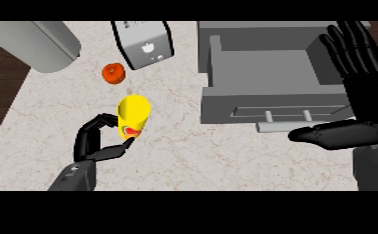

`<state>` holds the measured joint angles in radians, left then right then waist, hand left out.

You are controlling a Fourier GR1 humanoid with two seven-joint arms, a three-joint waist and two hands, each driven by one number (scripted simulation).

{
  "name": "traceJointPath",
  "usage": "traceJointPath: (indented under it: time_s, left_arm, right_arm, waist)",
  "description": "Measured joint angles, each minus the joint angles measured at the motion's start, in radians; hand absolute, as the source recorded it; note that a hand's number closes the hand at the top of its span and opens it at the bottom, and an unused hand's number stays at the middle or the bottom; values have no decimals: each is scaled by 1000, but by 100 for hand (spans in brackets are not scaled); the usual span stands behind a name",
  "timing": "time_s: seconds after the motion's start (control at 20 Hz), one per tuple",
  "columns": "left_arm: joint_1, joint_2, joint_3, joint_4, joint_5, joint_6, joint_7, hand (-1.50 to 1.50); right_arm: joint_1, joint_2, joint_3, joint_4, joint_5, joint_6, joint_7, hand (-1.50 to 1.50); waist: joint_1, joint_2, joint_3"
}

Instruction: Pick up the cup, place it into the drawer and close the drawer

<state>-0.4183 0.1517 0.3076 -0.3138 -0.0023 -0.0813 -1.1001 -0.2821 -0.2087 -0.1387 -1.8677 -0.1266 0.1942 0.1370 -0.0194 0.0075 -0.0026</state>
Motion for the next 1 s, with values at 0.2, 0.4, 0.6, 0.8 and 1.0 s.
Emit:
traceJointPath:
  time_s: [0.2, 0.4, 0.6, 0.8, 1.0]
  left_arm:
    - [-19, -10, 45, -6, 32, 34, -22, 150]
    - [-72, -19, 72, -11, 59, 26, -19, 150]
    - [-119, -19, 50, -51, 60, -18, 3, 150]
    - [-185, -44, 8, -125, 53, -44, 59, 150]
    - [-254, -70, -31, -233, 54, -54, 144, 150]
  right_arm:
    - [0, -8, -17, 12, -20, 11, -4, -150]
    - [-6, -9, -17, 14, -21, 11, 1, -150]
    - [-6, -10, -22, 10, -22, 7, 7, -150]
    - [7, -19, -31, 7, -24, 13, 9, -150]
    - [15, -16, -32, 22, -6, 8, -14, -150]
  waist:
    - [-1, 1, 0]
    - [-2, 1, 0]
    - [3, -3, 1]
    - [13, -9, 2]
    - [23, -12, 3]
